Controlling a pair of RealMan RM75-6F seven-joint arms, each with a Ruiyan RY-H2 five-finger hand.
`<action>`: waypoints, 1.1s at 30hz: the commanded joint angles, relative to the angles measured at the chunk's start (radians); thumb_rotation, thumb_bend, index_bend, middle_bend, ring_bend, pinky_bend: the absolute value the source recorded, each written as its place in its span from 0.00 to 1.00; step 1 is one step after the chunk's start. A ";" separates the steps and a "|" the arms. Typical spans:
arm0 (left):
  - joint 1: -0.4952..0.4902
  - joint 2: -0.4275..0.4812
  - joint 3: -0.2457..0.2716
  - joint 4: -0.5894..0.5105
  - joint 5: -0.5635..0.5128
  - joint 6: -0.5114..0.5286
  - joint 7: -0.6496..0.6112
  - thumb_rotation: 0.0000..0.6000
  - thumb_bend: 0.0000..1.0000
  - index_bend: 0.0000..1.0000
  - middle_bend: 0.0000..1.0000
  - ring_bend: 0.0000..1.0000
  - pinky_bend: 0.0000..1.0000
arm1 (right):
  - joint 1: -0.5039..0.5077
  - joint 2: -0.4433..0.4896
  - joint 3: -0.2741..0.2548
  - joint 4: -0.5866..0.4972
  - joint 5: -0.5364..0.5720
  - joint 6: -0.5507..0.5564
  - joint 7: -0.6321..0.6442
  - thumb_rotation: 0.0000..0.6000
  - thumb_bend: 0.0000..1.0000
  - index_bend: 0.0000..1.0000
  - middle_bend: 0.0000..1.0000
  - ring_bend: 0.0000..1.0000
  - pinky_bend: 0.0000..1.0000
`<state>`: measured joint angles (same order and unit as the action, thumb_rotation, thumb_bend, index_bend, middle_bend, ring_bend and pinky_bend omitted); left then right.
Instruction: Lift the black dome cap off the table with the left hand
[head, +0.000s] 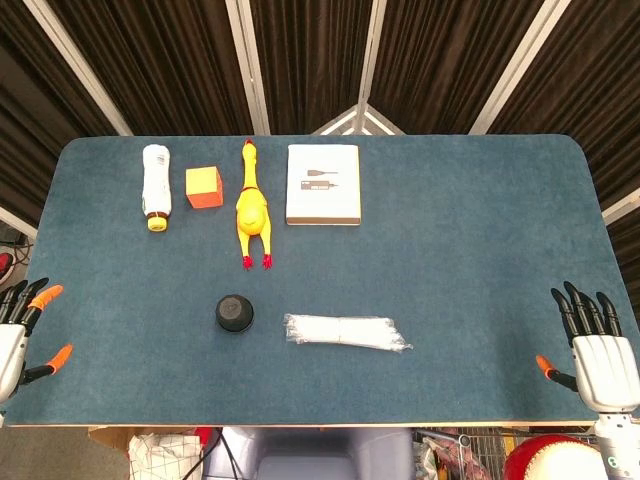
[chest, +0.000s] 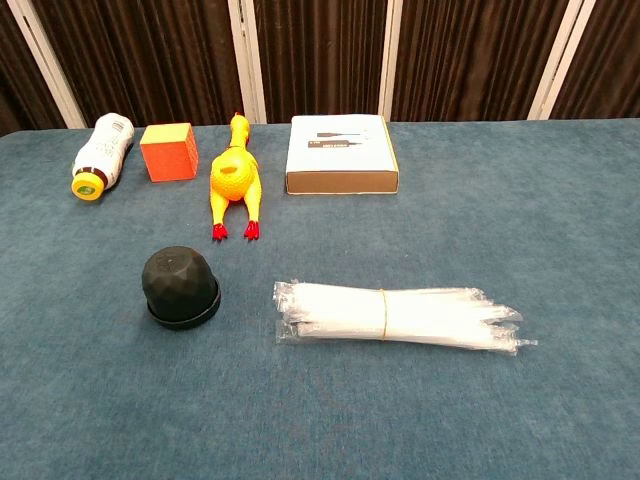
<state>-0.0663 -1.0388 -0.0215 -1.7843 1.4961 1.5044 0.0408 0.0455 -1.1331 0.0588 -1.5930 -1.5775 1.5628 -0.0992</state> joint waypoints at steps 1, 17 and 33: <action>-0.001 0.006 0.001 -0.001 -0.001 -0.008 -0.011 1.00 0.36 0.17 0.06 0.00 0.05 | -0.003 0.003 0.000 -0.002 0.002 0.003 0.006 1.00 0.19 0.01 0.03 0.12 0.00; -0.029 0.034 0.018 0.024 0.034 -0.068 -0.093 1.00 0.32 0.15 0.04 0.00 0.05 | -0.003 0.010 -0.004 -0.010 0.014 -0.013 0.020 1.00 0.19 0.01 0.03 0.12 0.00; -0.122 0.001 0.014 0.031 0.036 -0.217 -0.225 1.00 0.17 0.10 0.08 0.00 0.02 | -0.012 0.025 -0.012 -0.023 0.004 -0.003 0.060 1.00 0.19 0.01 0.03 0.12 0.00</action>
<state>-0.1449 -1.0319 -0.0054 -1.7611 1.5408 1.3565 -0.1400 0.0337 -1.1079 0.0465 -1.6155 -1.5729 1.5595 -0.0394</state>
